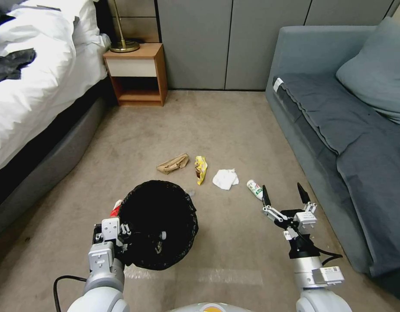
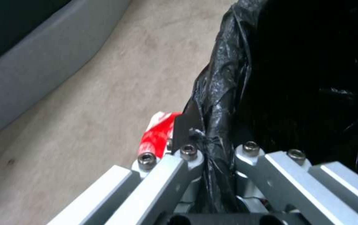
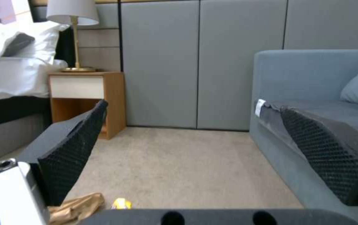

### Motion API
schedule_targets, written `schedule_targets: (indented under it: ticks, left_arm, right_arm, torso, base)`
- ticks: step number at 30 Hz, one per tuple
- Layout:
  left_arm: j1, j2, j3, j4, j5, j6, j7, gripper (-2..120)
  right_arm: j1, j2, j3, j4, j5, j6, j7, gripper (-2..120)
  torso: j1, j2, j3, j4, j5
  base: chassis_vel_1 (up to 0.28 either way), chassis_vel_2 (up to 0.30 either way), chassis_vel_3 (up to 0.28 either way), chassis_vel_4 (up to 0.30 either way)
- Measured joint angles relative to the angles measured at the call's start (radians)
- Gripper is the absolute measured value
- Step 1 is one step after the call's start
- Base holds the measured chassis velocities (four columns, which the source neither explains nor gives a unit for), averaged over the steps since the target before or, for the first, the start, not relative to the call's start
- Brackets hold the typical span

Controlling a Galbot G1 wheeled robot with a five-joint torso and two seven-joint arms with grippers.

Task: Pick up the trash bin, then pick up the garbage from the floor and place it into the trash bin.

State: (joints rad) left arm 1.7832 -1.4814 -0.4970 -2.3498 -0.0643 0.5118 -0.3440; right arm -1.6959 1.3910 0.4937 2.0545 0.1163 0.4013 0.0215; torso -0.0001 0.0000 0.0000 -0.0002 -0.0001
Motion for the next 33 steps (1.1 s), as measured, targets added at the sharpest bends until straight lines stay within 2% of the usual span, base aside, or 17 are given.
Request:
schedule_targets:
  ticks: [14, 20, 27, 33]
  left_arm:
    - [0.012, -0.003, 0.002, 0.0, 0.004, -0.005, 0.0, 1]
    - [0.013, -0.007, 0.003, -0.001, 0.007, -0.008, 0.001, 1]
    - [0.013, -0.008, 0.004, -0.001, 0.01, -0.009, 0.001, 1]
    - [0.01, -0.006, 0.003, 0.0, 0.01, -0.009, 0.001, 1]
  right_arm:
    - [0.0, 0.0, -0.005, -0.006, 0.002, -0.007, -0.004, 100]
    - [0.001, -0.001, -0.005, -0.017, 0.003, 0.015, -0.041, 100]
    - [0.015, -0.002, -0.005, -0.034, 0.002, 0.028, -0.054, 100]
    - [0.101, -0.023, 0.011, -0.154, -0.006, 0.011, -0.061, 100]
  torso:
    - [0.0, 0.0, 0.0, 0.0001, 0.0001]
    - [0.0, 0.0, 0.0, -0.0001, 0.0001]
    - [0.0, 0.0, 0.0, 0.0002, 0.0]
    - [0.0, 0.0, 0.0, 0.0003, 0.0002]
  base:
    - [-0.189, 0.201, 0.193, -0.192]
    - [-0.176, 0.177, 0.181, -0.183]
    - [-0.067, 0.069, 0.058, -0.063]
    - [0.009, -0.017, -0.016, 0.009]
